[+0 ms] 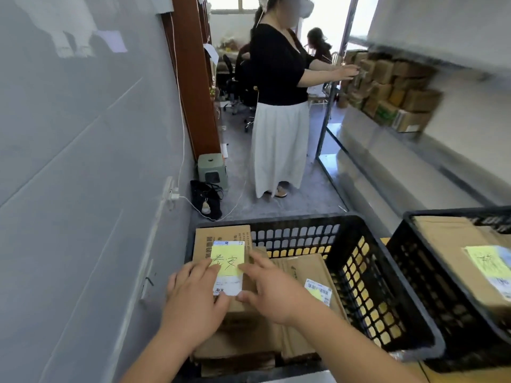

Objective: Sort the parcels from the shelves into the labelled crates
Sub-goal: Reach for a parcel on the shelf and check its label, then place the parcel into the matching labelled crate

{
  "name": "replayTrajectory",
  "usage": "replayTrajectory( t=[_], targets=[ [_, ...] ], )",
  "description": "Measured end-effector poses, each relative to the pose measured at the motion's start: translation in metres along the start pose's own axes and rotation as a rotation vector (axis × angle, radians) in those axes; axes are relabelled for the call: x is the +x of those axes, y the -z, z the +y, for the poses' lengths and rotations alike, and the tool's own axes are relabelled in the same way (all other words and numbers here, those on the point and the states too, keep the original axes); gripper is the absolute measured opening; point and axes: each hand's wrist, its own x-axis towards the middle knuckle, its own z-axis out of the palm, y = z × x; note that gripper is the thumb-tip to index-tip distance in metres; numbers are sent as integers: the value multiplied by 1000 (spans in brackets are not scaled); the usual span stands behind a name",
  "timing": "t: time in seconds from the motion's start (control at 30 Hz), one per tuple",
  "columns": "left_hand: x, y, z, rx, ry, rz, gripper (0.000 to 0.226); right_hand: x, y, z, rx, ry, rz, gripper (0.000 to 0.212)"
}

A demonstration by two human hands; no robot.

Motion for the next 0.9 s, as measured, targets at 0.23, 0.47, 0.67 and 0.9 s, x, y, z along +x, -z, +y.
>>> replayTrajectory(
  t=[0.23,0.47,0.67,0.9],
  targets=[
    [-13,9,49,-2,-284,1,70,-82,34,17,-219,-169,148,69],
    [-36,-1,160,7,-589,-46,70,-198,60,59,-359,-376,333,67],
    [-71,-26,285,66,-863,-137,64,-320,80,117,-249,-591,397,71],
    [-138,-82,461,167,-1141,-228,68,-490,84,199,-134,-886,527,73]
  ],
)
